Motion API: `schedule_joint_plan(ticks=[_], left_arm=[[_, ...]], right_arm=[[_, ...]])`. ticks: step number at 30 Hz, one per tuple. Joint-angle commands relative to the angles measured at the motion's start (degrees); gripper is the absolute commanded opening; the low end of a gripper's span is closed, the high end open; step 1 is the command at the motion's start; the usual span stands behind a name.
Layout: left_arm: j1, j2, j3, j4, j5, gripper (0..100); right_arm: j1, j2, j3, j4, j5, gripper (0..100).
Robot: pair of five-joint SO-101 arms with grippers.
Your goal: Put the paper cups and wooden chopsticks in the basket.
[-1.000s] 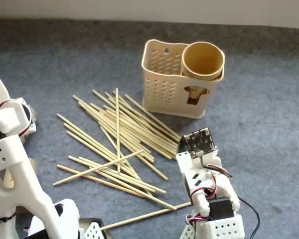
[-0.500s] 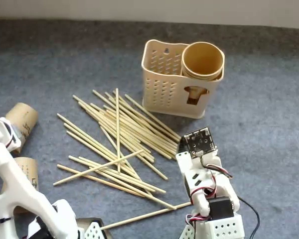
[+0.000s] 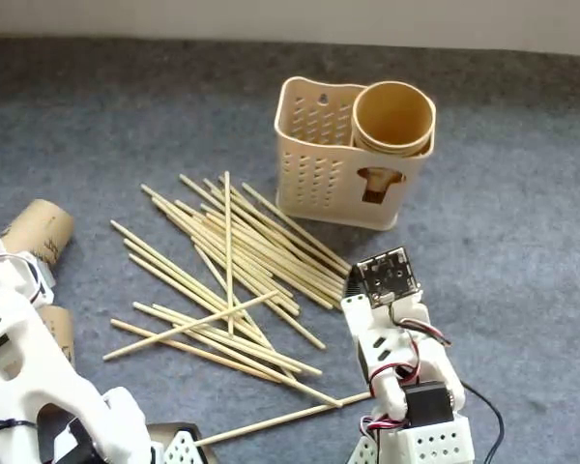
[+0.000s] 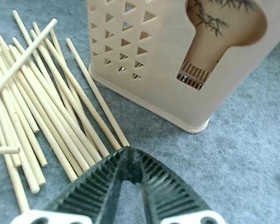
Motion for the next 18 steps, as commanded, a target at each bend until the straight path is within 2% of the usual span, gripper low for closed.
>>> schedule_joint_plan(ticks=[1, 4, 12, 18], left_arm=[[-0.22, -1.36, 2.33, -6.86, -1.85, 20], [0.84, -1.36, 4.97, -10.37, -5.1, 20], [1.71, -1.01, 9.63, -18.64, -5.27, 20], [4.44, 7.6, 6.73, -21.19, -5.27, 19]], right_arm=[[-0.4, 0.31, 5.67, -1.36, 0.7, 0.9], [-0.4, 0.31, 5.67, -1.36, 0.7, 0.9], [-0.4, 0.31, 5.67, -1.36, 0.7, 0.9], [-0.4, 0.31, 5.67, -1.36, 0.7, 0.9]])
